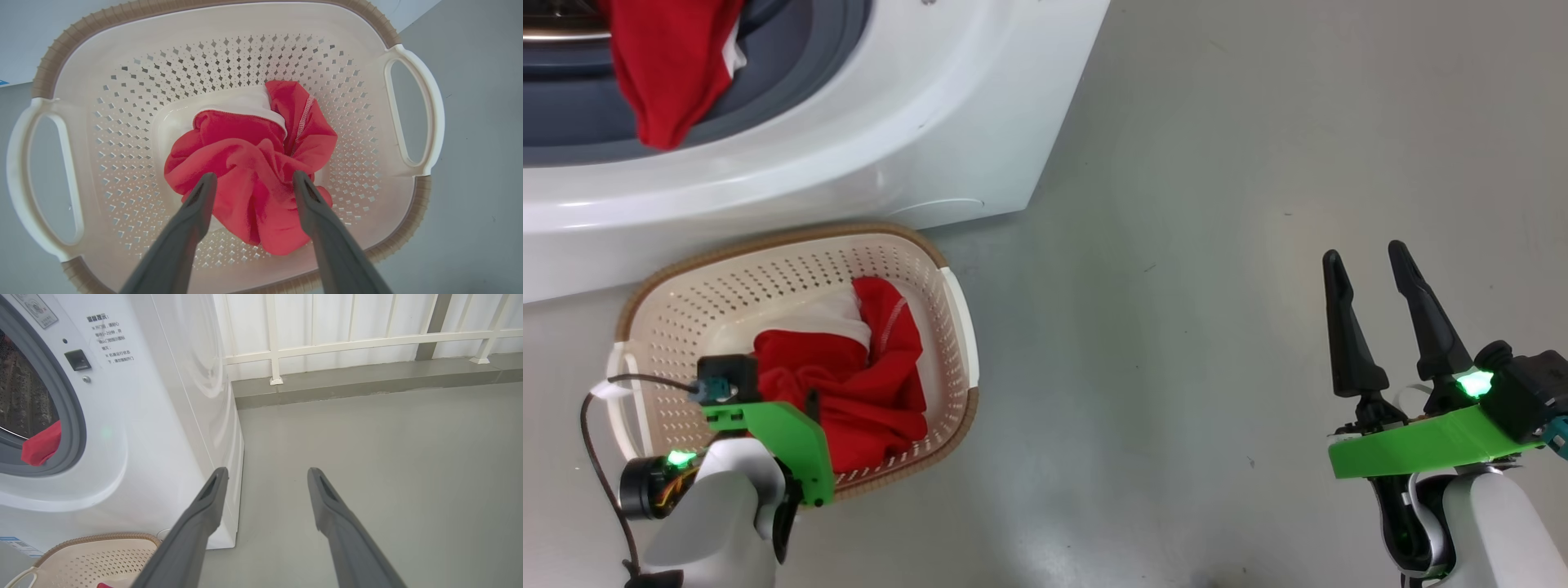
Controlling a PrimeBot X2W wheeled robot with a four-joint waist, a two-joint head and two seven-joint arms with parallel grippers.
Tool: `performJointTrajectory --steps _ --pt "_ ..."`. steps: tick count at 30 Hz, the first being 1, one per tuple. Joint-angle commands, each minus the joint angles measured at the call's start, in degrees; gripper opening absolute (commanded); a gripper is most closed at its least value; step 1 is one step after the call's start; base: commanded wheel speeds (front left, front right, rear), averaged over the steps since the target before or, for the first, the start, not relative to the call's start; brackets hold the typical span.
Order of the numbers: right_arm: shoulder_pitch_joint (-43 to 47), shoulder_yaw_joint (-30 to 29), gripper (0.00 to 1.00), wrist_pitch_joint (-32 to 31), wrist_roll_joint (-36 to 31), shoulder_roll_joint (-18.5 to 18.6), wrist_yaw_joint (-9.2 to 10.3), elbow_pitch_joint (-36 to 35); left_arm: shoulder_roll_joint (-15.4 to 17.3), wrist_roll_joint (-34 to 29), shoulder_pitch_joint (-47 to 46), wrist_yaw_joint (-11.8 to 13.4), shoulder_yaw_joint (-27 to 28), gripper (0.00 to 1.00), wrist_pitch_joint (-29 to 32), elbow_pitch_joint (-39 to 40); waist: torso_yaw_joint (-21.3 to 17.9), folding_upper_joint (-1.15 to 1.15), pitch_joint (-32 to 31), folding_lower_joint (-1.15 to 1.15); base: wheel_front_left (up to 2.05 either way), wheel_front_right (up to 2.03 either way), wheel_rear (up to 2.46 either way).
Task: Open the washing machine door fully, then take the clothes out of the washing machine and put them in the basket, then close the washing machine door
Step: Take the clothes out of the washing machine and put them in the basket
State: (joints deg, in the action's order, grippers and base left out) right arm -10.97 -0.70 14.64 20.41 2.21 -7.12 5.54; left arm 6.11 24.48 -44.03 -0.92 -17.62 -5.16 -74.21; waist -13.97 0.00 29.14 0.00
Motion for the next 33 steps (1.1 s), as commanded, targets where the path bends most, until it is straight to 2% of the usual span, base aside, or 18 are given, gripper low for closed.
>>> performJointTrajectory --steps 1,10,13,21,30,33 --pt "-0.7 1.2 1.00 0.4 0.4 0.7 -0.36 -1.0 1.7 -0.1 -0.2 1.0 0.9 1.00 -0.8 0.4 0.4 0.00 -0.4 0.00 0.00 0.00 0.00" --pt "-0.3 1.0 1.00 0.4 0.4 0.7 -0.36 -0.5 0.6 1.5 0.5 0.1 1.4 1.00 -3.0 0.3 2.7 0.00 -2.8 0.00 0.00 0.00 0.00" --pt "-0.1 1.2 1.00 0.4 -0.3 0.7 -0.36 0.0 -0.4 3.7 1.0 -2.1 2.8 1.00 -3.3 0.3 3.9 0.00 -4.0 0.00 0.00 0.00 0.00" --pt "0.4 1.3 1.00 0.4 -3.2 0.7 -0.36 1.6 -1.7 4.3 2.0 -4.9 1.6 1.00 -7.1 1.6 6.6 0.00 -7.6 0.00 0.00 0.00 0.00" --pt "1.3 1.0 1.00 0.4 -5.9 0.7 -0.36 2.2 -2.2 6.1 5.0 -6.1 2.8 1.00 -9.8 8.5 8.2 0.00 -11.9 0.00 0.00 0.00 0.00" --pt "1.9 0.8 1.00 0.4 -6.4 0.7 -0.36 2.7 -1.9 5.6 7.4 -5.8 3.8 1.00 -9.8 13.9 8.5 0.00 -13.6 0.00 0.00 0.00 0.00"
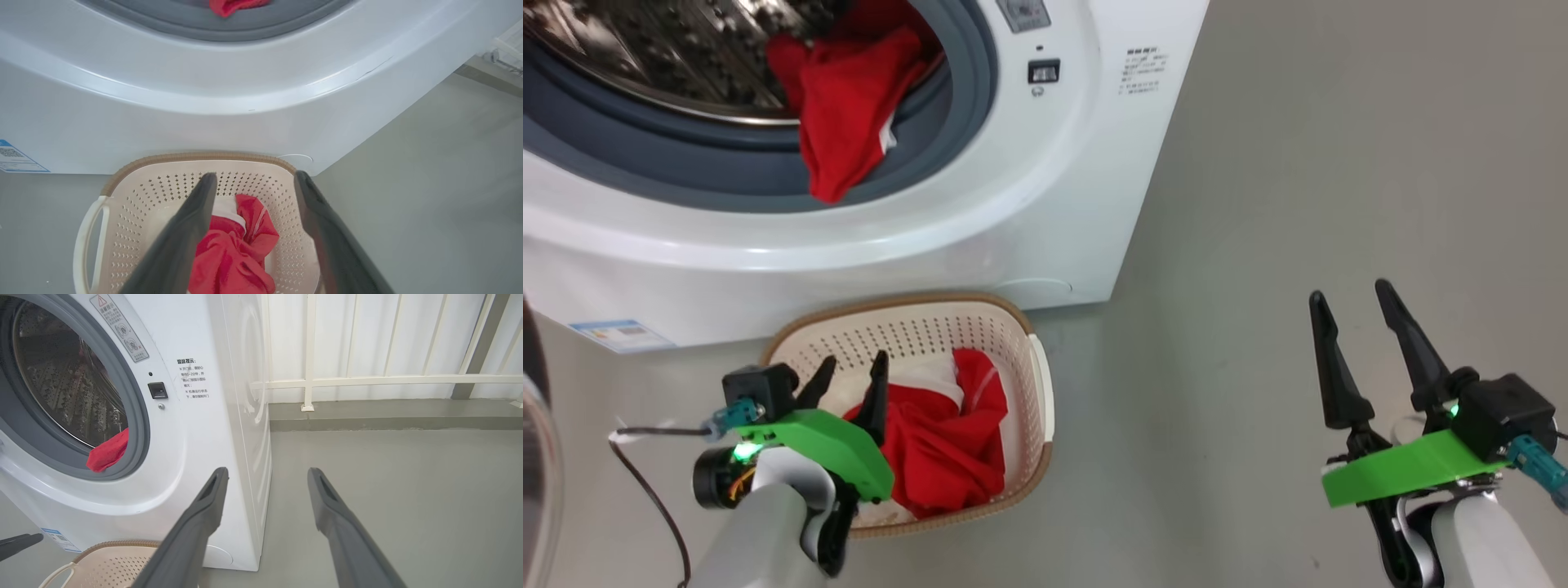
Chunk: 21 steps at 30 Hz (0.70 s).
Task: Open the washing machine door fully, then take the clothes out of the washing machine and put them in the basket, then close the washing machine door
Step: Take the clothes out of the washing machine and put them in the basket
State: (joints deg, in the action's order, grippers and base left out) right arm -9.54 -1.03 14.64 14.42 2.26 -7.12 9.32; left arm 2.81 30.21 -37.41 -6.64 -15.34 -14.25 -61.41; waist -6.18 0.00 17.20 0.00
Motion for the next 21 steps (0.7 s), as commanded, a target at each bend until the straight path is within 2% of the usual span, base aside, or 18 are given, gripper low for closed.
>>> performJointTrajectory --steps 1,13,21 --pt "0.7 1.1 1.00 0.4 -0.5 0.6 -0.36 -1.0 1.5 -0.5 1.8 0.2 1.9 1.00 -0.7 3.3 0.8 0.00 -2.2 0.00 0.00 0.00 0.00" --pt "4.0 -1.1 1.00 0.4 -1.9 0.6 -0.36 -1.0 1.6 -7.5 16.6 5.4 6.2 1.00 -0.7 30.4 2.7 0.00 -8.4 0.00 0.00 0.00 0.00" --pt "6.9 -3.6 1.00 0.4 -2.8 0.6 -0.36 -2.5 2.5 -10.3 22.8 6.1 7.0 1.00 -0.7 39.9 3.5 0.00 -10.7 0.00 0.00 0.00 0.00"
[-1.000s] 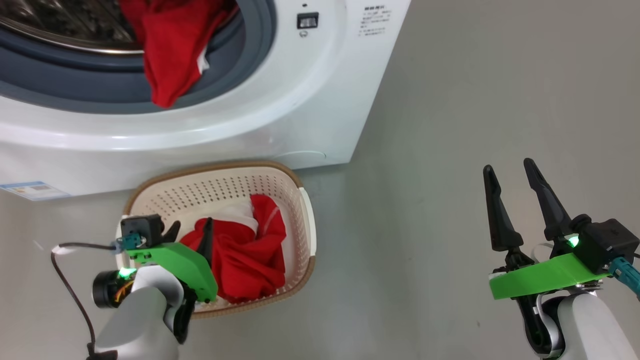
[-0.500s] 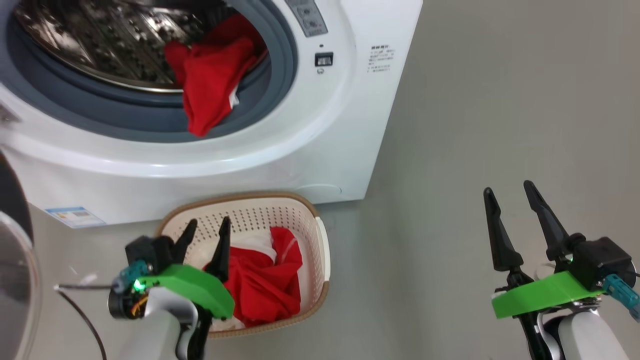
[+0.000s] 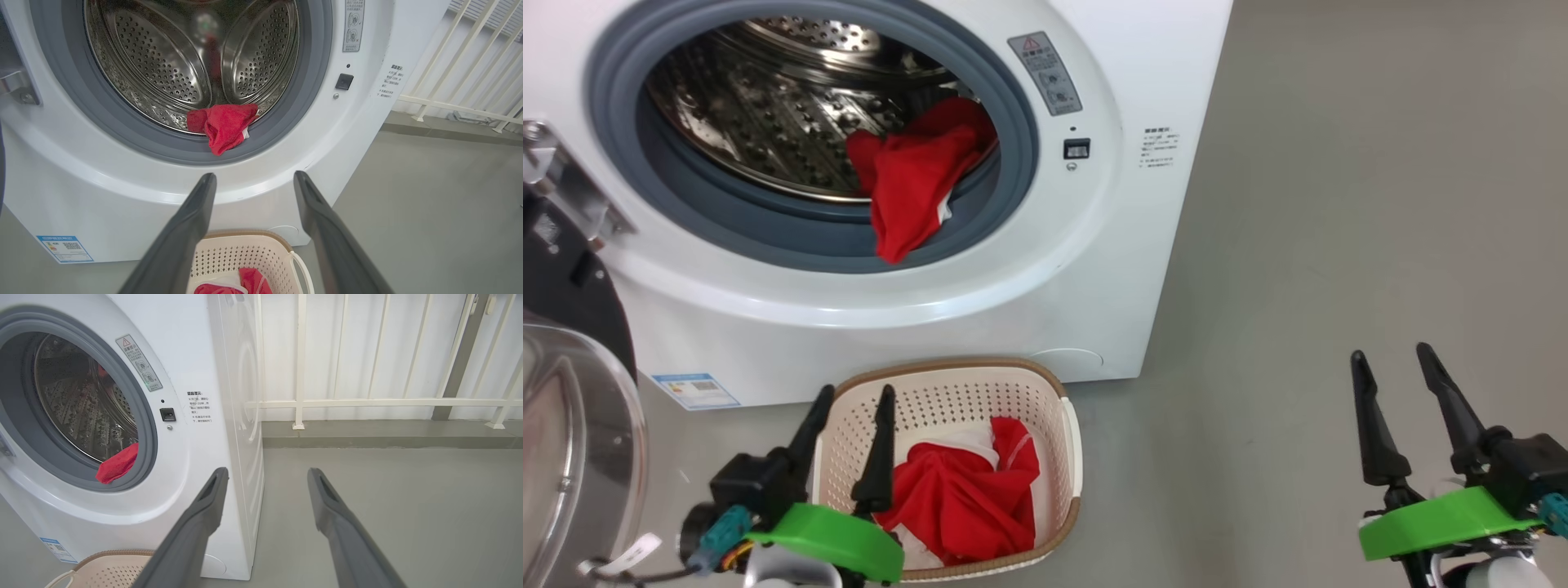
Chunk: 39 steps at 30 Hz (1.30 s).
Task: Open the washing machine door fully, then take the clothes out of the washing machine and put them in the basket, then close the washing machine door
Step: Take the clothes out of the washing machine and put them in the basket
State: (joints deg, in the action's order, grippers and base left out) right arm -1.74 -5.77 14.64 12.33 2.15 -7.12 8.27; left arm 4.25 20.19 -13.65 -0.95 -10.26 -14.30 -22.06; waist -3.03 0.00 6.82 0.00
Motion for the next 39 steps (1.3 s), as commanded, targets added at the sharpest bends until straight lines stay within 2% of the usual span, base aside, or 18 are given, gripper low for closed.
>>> performJointTrajectory --steps 1,7,16,23,39 --pt "-0.5 0.8 1.00 0.4 -0.7 0.7 -0.36 -1.7 1.2 -0.8 -0.1 0.5 2.1 1.00 -0.7 2.0 0.5 0.00 -0.5 0.00 0.00 0.00 0.00" --pt "1.5 -1.0 1.00 0.4 -0.8 0.7 -0.36 -3.1 1.2 -4.7 4.4 1.5 3.5 1.00 -0.7 11.2 1.0 0.00 -1.1 0.00 0.00 0.00 0.00" --pt "3.9 -1.8 1.00 0.4 -0.7 0.7 -0.36 -4.9 0.3 -7.0 9.1 3.3 5.0 1.00 -0.7 15.8 0.5 0.00 -3.0 0.00 0.00 0.00 0.00" --pt "5.2 -1.1 1.00 0.4 -0.9 0.7 -0.36 -5.0 -0.3 -7.5 10.1 4.4 5.2 1.00 -0.7 16.5 0.8 0.00 -3.5 0.00 0.00 0.00 0.00" --pt "4.9 0.5 1.00 0.4 -0.6 0.7 -0.36 -5.2 -0.9 -6.8 9.4 4.0 4.3 1.00 -0.7 15.1 1.4 0.00 -3.2 0.00 0.00 0.00 0.00"
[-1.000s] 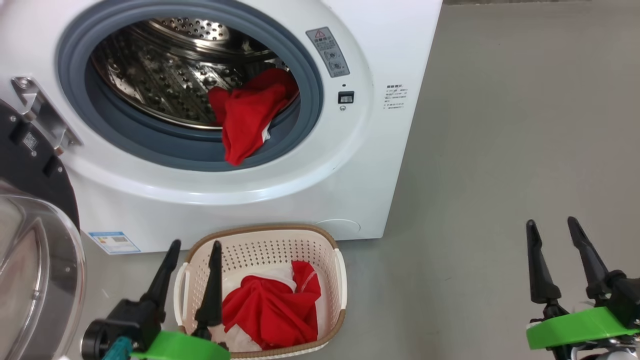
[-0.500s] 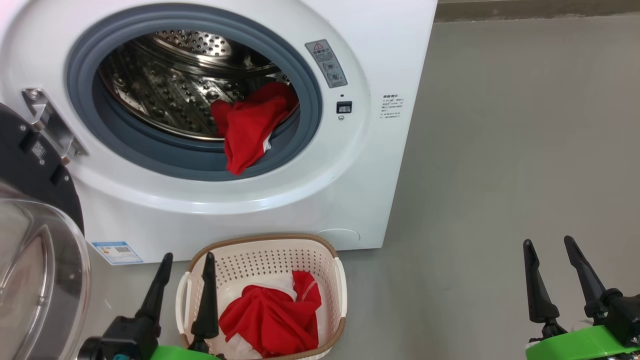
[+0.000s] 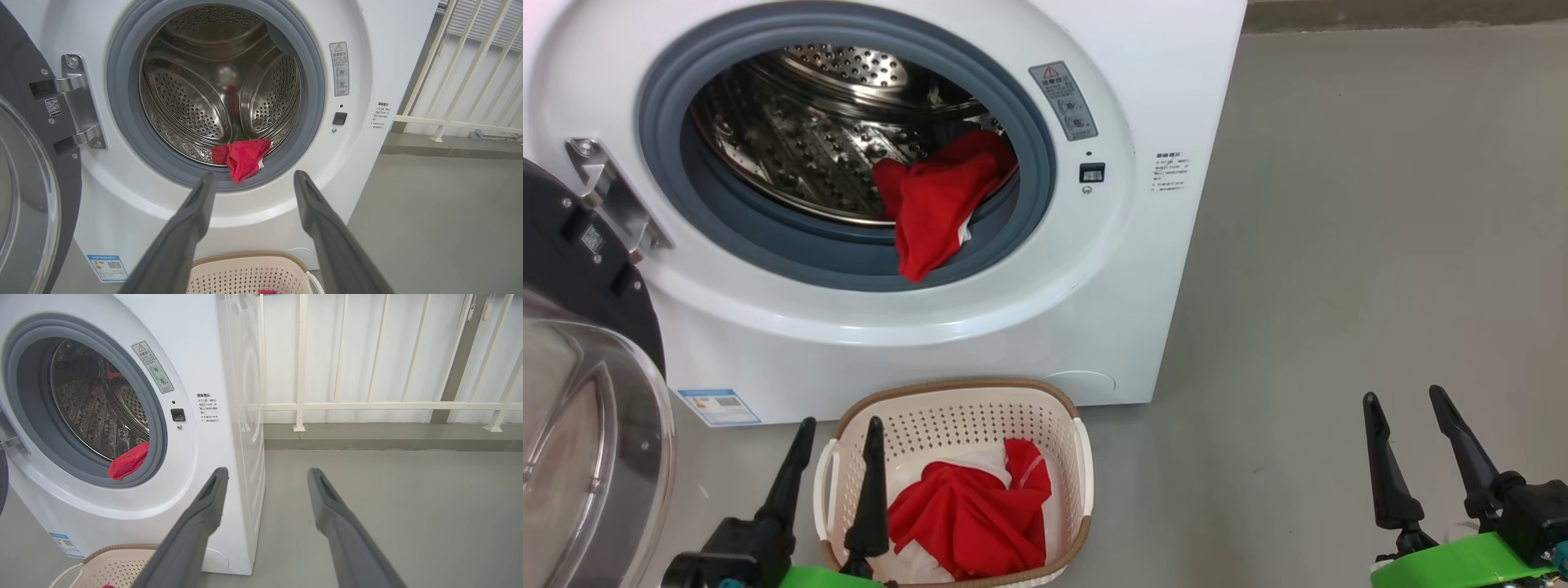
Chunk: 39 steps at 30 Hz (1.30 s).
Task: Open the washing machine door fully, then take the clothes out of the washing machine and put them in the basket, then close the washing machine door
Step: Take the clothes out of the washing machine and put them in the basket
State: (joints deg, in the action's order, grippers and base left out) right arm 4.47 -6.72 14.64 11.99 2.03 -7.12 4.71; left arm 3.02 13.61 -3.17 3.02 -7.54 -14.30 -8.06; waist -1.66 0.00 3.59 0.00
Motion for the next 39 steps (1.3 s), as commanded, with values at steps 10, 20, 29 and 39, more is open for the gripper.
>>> performJointTrajectory --steps 10,20,29,39 --pt "-1.9 1.3 1.00 0.4 0.0 0.8 -0.36 -2.3 0.2 0.2 -2.6 -0.6 0.2 1.00 -0.7 -0.2 0.3 0.00 1.8 0.00 0.00 0.00 0.00" --pt "-3.9 2.4 1.00 0.4 0.6 0.8 -0.36 -2.7 0.0 3.1 -8.1 -0.9 -0.7 1.00 0.3 -2.9 0.2 0.00 6.9 0.00 0.00 0.00 0.00" --pt "-6.6 3.4 1.00 0.4 0.9 0.8 -0.36 -2.7 1.7 4.2 -18.6 -2.4 0.3 1.00 0.6 -7.5 -1.3 0.00 11.6 0.00 0.00 0.00 0.00" --pt "-8.8 3.4 1.00 0.4 2.8 0.8 -0.36 -2.3 3.6 6.1 -32.1 -3.3 2.2 1.00 2.7 -14.0 -4.5 0.00 16.5 0.00 0.00 0.00 0.00"
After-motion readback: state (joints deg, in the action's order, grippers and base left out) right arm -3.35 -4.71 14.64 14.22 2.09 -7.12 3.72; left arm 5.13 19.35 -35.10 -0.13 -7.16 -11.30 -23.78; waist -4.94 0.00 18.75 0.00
